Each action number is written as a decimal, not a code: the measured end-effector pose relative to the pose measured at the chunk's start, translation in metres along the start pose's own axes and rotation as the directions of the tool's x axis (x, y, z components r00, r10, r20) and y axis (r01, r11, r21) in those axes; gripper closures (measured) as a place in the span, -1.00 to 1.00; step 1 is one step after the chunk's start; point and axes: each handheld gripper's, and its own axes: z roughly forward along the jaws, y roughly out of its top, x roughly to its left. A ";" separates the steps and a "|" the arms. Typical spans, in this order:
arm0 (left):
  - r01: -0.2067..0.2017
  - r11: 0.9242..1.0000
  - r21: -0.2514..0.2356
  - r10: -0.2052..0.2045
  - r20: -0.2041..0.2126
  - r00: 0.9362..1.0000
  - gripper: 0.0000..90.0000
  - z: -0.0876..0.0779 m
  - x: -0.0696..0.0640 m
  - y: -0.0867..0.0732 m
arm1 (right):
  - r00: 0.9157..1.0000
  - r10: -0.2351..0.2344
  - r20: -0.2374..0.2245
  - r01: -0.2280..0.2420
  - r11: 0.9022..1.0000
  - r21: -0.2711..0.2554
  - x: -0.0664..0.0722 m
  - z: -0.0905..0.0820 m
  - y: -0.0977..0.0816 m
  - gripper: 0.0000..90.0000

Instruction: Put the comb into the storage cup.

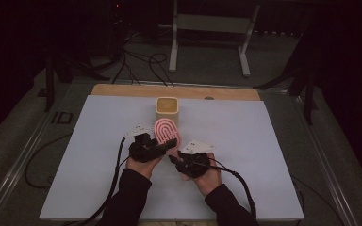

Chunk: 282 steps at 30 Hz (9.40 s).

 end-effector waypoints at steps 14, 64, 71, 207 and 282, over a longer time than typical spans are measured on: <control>-0.025 1.000 -0.004 0.025 0.017 1.000 0.44 -0.002 -0.004 0.001 | 1.000 0.000 -0.012 0.000 1.000 -0.013 0.000 0.001 0.000 0.54; -0.040 0.997 -0.073 0.035 -0.070 0.997 0.44 -0.035 0.012 0.026 | 0.999 -0.026 0.045 0.030 0.996 -0.080 -0.026 -0.041 0.004 -0.81; -0.043 0.995 -0.090 0.036 -0.082 0.996 0.44 -0.044 0.016 0.031 | 0.996 0.019 0.087 -0.011 0.995 -0.096 -0.040 -0.058 -0.005 -0.81; -0.109 0.984 -0.139 0.089 -0.146 0.985 0.44 -0.037 0.049 0.106 | 0.955 0.170 0.244 -0.093 0.950 -0.299 -0.078 -0.115 -0.100 -0.80; -0.178 0.980 -0.091 0.149 -0.260 0.954 0.44 -0.011 0.049 0.160 | 0.955 0.184 0.232 -0.111 0.949 -0.296 -0.080 -0.116 -0.101 -0.80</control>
